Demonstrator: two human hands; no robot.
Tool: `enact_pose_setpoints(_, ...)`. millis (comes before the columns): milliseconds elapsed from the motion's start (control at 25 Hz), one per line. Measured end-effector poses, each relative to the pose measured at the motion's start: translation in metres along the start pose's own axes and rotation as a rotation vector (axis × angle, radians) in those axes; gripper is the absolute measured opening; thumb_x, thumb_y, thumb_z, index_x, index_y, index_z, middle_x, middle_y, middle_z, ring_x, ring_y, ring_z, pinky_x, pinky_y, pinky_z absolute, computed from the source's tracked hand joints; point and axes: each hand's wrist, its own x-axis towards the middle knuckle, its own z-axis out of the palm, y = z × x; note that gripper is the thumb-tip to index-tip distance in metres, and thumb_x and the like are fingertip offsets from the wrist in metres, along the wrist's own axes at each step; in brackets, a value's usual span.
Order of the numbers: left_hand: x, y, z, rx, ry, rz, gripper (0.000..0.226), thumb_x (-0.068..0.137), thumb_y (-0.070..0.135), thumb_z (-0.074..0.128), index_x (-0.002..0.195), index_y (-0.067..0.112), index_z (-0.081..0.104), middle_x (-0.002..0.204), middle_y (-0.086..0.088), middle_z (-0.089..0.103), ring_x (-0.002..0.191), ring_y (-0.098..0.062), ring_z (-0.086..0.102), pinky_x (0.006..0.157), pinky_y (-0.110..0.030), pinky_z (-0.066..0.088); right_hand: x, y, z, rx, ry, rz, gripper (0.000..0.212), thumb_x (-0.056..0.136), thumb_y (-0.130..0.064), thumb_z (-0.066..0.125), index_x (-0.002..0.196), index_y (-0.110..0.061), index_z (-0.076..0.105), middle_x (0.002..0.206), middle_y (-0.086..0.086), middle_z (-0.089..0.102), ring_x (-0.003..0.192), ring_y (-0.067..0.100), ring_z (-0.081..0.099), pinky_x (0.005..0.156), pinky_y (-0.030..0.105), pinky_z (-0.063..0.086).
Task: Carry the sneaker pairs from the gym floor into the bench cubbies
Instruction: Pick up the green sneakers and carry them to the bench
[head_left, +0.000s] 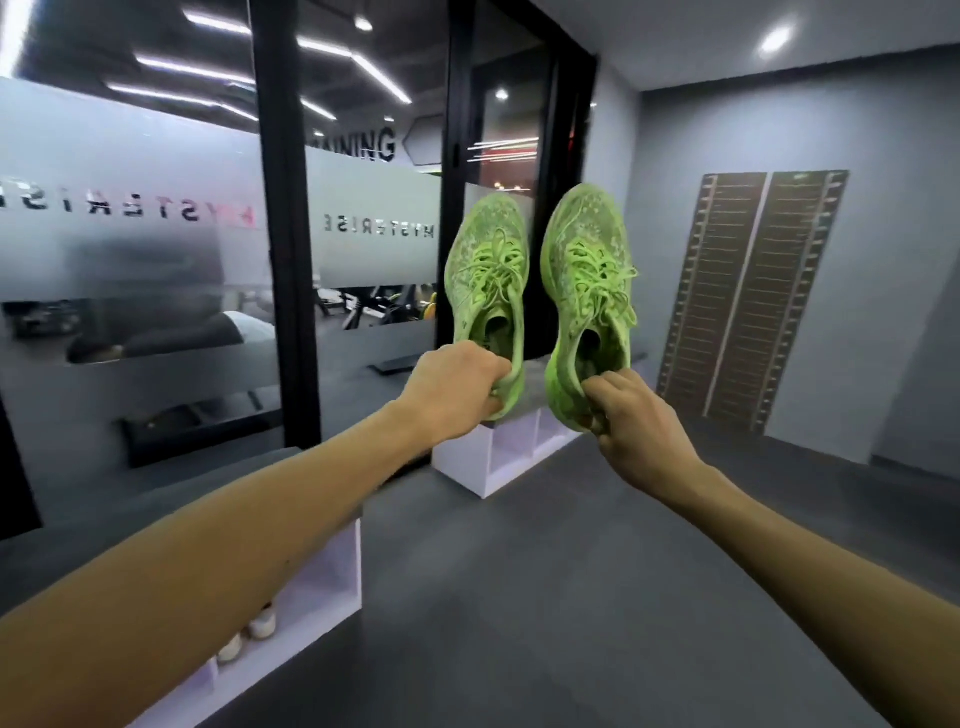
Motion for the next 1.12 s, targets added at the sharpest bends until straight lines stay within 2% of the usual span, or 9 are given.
enact_pose_setpoints(120, 0.027, -0.057, 0.036, 0.068, -0.028, -0.134, 0.038, 0.077, 0.024, 0.065, 0.059, 0.023, 0.031, 0.066, 0.003, 0.043, 0.068, -0.025, 0.045, 0.057, -0.030, 0.033, 0.059, 0.013, 0.060, 0.097, -0.005, -0.121, 0.029, 0.070, 0.010, 0.051, 0.075, -0.016, 0.040, 0.079, -0.004, 0.039, 0.082, 0.023, 0.041, 0.052, 0.038, 0.035)
enact_pose_setpoints(320, 0.063, -0.146, 0.072, 0.167, -0.056, -0.323, 0.030, 0.078, 0.027, 0.065, 0.065, 0.022, 0.039, 0.072, -0.001, 0.048, 0.070, -0.028, 0.051, 0.059, -0.032, 0.037, 0.165, 0.026, 0.155, 0.190, -0.049, -0.272, 0.016, 0.076, 0.003, 0.057, 0.085, -0.010, 0.051, 0.088, 0.003, 0.051, 0.089, 0.023, 0.043, 0.058, 0.038, 0.039)
enact_pose_setpoints(520, 0.088, -0.210, 0.084, 0.294, -0.056, -0.464, 0.035, 0.078, 0.025, 0.066, 0.062, 0.019, 0.036, 0.068, -0.002, 0.049, 0.069, -0.029, 0.051, 0.057, -0.032, 0.036, 0.251, 0.020, 0.229, 0.315, -0.057, -0.409, 0.018, 0.074, 0.005, 0.053, 0.088, -0.007, 0.053, 0.092, 0.009, 0.054, 0.093, 0.030, 0.046, 0.061, 0.042, 0.044)
enact_pose_setpoints(640, 0.103, -0.239, 0.094, 0.357, -0.060, -0.546, 0.034, 0.078, 0.024, 0.067, 0.063, 0.019, 0.037, 0.067, -0.002, 0.046, 0.068, -0.028, 0.046, 0.057, -0.032, 0.037, 0.301, 0.018, 0.272, 0.376, -0.045, -0.498, 0.017, 0.075, 0.003, 0.055, 0.088, -0.007, 0.053, 0.092, 0.008, 0.054, 0.094, 0.029, 0.046, 0.062, 0.043, 0.045)
enact_pose_setpoints(880, 0.146, -0.279, 0.118, 0.474, -0.071, -0.701, 0.035, 0.078, 0.024, 0.068, 0.063, 0.019, 0.037, 0.069, -0.003, 0.049, 0.071, -0.031, 0.052, 0.058, -0.033, 0.038, 0.383, 0.020, 0.345, 0.547, -0.033, -0.612, 0.021, 0.072, 0.007, 0.053, 0.088, -0.007, 0.053, 0.093, 0.009, 0.054, 0.092, 0.028, 0.044, 0.059, 0.037, 0.040)
enact_pose_setpoints(1000, 0.164, -0.291, 0.132, 0.483, -0.080, -0.739, 0.045, 0.078, 0.025, 0.069, 0.059, 0.021, 0.029, 0.069, -0.003, 0.048, 0.071, -0.032, 0.052, 0.058, -0.035, 0.040, 0.410, 0.020, 0.373, 0.607, -0.041, -0.659, 0.021, 0.069, 0.007, 0.055, 0.085, -0.008, 0.051, 0.092, 0.008, 0.054, 0.092, 0.029, 0.044, 0.057, 0.035, 0.037)
enact_pose_setpoints(1120, 0.174, -0.302, 0.146, 0.491, -0.106, -0.751, 0.043, 0.077, 0.025, 0.069, 0.059, 0.020, 0.030, 0.068, -0.005, 0.049, 0.070, -0.032, 0.052, 0.057, -0.034, 0.040, 0.420, 0.021, 0.396, 0.640, -0.020, -0.689, 0.024, 0.068, 0.008, 0.056, 0.083, -0.010, 0.049, 0.089, 0.007, 0.054, 0.090, 0.028, 0.044, 0.056, 0.031, 0.031)
